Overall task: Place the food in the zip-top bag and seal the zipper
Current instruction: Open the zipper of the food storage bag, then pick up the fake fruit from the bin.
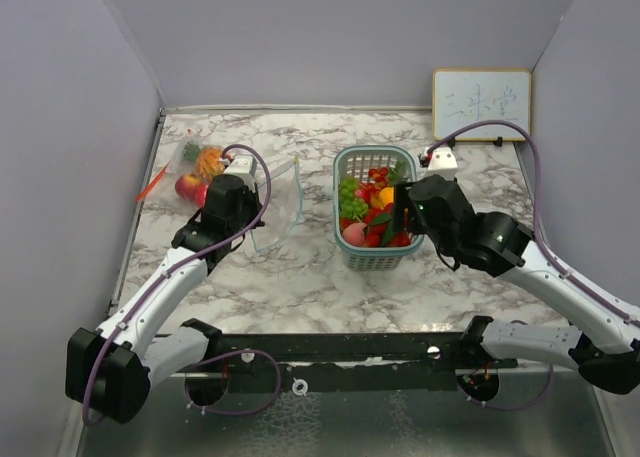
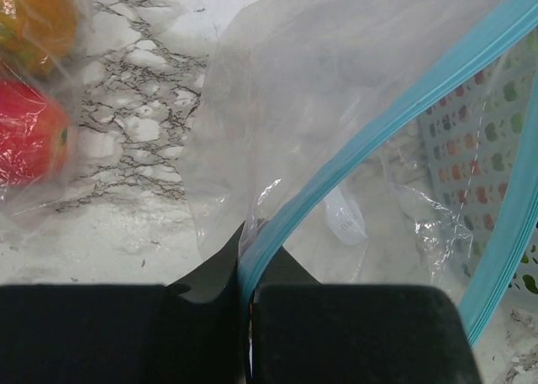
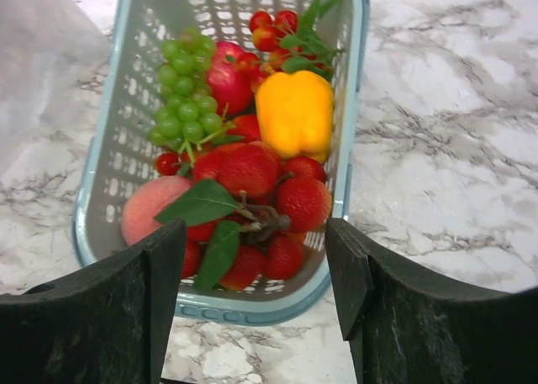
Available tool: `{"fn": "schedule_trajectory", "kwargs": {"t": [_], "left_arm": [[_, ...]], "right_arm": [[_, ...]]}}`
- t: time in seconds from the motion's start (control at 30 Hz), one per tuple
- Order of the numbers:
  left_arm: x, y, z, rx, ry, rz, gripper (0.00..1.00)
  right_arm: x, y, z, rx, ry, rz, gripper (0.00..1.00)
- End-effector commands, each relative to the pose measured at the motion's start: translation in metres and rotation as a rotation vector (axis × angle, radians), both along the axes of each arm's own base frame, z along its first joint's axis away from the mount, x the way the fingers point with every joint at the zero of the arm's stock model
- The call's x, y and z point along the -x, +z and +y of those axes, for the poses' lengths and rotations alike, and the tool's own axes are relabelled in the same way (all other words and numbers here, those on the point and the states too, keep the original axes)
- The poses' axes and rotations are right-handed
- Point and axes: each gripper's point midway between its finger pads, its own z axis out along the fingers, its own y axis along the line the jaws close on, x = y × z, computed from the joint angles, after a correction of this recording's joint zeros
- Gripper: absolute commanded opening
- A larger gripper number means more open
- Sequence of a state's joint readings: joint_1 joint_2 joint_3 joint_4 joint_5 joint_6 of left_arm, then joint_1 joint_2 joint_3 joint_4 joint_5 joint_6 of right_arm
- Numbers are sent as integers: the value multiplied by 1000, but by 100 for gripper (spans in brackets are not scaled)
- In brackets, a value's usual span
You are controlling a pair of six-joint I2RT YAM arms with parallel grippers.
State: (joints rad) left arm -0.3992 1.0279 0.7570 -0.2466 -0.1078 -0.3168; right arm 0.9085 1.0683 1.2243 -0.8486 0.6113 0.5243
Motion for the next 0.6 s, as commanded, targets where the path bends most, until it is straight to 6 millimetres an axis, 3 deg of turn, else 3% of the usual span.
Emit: {"fn": "schedule_trajectory", "kwargs": {"t": [0.0, 0.17, 0.33, 0.57], "left_arm": [[-5, 8, -8, 40, -23, -23, 0], [-5, 10, -8, 40, -25, -28, 0], [-4, 11, -7, 37, -21, -31, 0], [-1, 8, -8, 40, -29, -25, 0]], "right_arm": [[13, -27, -32, 59, -109, 51, 67], [9, -53, -27, 67, -112, 58, 63], [-10, -46, -3, 34, -49, -17, 55], [-28, -49, 17, 19, -4, -59, 54]]}}
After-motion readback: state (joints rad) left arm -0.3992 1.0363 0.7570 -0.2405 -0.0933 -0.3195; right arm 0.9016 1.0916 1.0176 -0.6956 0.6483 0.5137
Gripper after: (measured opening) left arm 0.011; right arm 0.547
